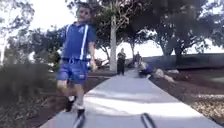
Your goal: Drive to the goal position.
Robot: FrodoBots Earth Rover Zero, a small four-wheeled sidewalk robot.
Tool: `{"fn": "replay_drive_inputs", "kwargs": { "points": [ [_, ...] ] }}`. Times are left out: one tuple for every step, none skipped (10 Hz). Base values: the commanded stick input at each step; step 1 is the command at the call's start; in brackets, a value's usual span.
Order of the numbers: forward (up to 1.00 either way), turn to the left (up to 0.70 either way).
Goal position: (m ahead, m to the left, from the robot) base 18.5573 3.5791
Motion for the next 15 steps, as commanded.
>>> {"fn": "replay_drive_inputs", "kwargs": {
  "points": [
    [0.98, -0.29],
    [0.98, 0.0],
    [0.98, -0.01],
    [0.98, -0.22],
    [0.98, -0.34],
    [0.98, -0.11],
    [0.98, 0.0],
    [0.98, 0.0],
    [0.98, -0.07],
    [0.98, -0.39],
    [0.98, -0.36],
    [0.98, -0.08],
    [0.98, -0.16],
    [0.98, -0.29],
    [0.98, -0.35]
  ]
}}
